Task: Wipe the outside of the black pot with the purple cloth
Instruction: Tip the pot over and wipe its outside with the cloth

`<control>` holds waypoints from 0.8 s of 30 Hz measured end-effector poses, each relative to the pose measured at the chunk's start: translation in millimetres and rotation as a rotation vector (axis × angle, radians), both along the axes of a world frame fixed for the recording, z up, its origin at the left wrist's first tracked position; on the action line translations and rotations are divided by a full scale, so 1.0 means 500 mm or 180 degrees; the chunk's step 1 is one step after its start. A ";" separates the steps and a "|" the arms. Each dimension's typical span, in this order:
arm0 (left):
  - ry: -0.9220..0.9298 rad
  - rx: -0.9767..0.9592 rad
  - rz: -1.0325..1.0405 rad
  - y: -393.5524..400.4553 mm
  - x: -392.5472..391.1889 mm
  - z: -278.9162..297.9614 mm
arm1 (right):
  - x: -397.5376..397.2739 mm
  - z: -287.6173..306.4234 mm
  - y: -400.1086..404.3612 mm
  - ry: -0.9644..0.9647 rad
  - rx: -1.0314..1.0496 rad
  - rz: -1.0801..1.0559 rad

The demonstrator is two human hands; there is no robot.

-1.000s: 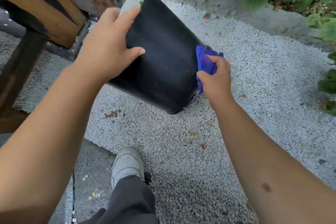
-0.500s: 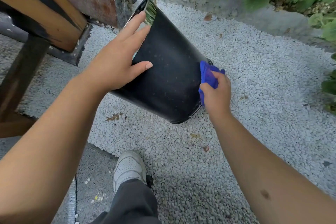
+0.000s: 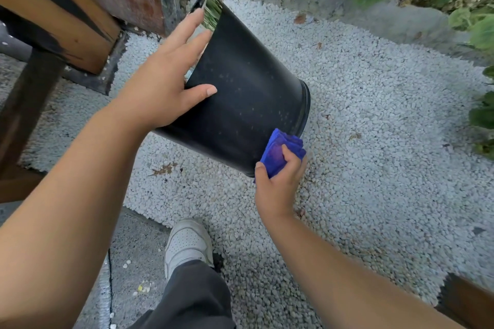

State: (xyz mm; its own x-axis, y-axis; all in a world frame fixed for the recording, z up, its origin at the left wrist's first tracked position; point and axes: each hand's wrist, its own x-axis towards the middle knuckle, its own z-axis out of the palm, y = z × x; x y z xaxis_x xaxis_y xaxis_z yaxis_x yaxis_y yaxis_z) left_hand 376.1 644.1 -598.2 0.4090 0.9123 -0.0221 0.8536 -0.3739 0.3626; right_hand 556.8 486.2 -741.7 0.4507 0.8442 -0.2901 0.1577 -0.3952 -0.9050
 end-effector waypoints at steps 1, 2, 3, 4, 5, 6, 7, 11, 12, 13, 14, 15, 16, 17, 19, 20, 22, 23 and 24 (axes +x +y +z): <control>0.0005 -0.0004 0.0000 0.000 0.000 0.000 | -0.003 -0.001 -0.004 0.0034 -0.0038 0.0021; 0.0004 -0.0004 0.0006 -0.001 0.001 0.000 | -0.006 0.000 -0.007 0.0089 -0.0101 0.0027; -0.0002 0.0003 0.0009 -0.002 0.001 0.000 | -0.008 0.001 -0.009 0.0130 -0.0158 0.0032; -0.0003 0.0055 0.0009 -0.003 0.002 0.001 | -0.008 0.000 -0.009 0.0140 -0.0176 0.0048; -0.0009 0.0171 0.0012 -0.004 0.000 0.001 | -0.007 -0.001 -0.008 0.0122 -0.0135 0.0070; -0.0020 0.0317 0.0023 -0.006 -0.006 0.000 | -0.004 -0.003 -0.006 0.0085 -0.0054 0.0102; -0.0061 0.0430 0.0057 -0.010 -0.017 -0.003 | -0.002 -0.003 -0.004 0.0033 0.0017 0.0136; -0.0172 0.0178 0.0579 -0.069 -0.089 -0.030 | 0.004 0.012 0.016 -0.0154 0.0122 0.0391; -0.0106 0.0075 0.0739 -0.089 -0.102 -0.041 | 0.007 0.018 0.023 -0.0224 0.0158 0.0507; -0.0051 0.0000 0.0898 -0.103 -0.111 -0.050 | 0.011 0.024 0.032 -0.0278 0.0196 0.0629; -0.0057 -0.0051 0.1061 -0.111 -0.115 -0.058 | 0.018 0.033 0.045 -0.0282 0.0217 0.0725; -0.0111 -0.0094 0.1223 -0.114 -0.113 -0.060 | 0.027 0.045 0.060 -0.0265 0.0217 0.0800; -0.0172 -0.0115 0.1345 -0.112 -0.108 -0.060 | 0.039 0.059 0.079 -0.0278 0.0234 0.0848; -0.0176 -0.0057 0.1423 -0.103 -0.100 -0.053 | 0.054 0.078 0.105 -0.0305 0.0256 0.0876; -0.0169 0.0238 0.1543 -0.063 -0.086 -0.028 | 0.092 0.120 0.170 -0.0328 0.0160 0.0918; -0.0321 0.0321 0.1548 -0.040 -0.079 -0.008 | 0.115 0.141 0.204 -0.0288 0.0031 0.0926; -0.0914 0.0269 0.1167 0.004 -0.067 0.043 | 0.160 0.177 0.264 -0.0104 -0.0175 0.0933; -0.1130 0.0226 0.0851 0.020 -0.060 0.063 | 0.181 0.185 0.285 0.0021 -0.0224 0.0925; -0.1216 0.0174 0.0555 0.027 -0.052 0.075 | 0.199 0.188 0.297 0.0167 -0.0265 0.0919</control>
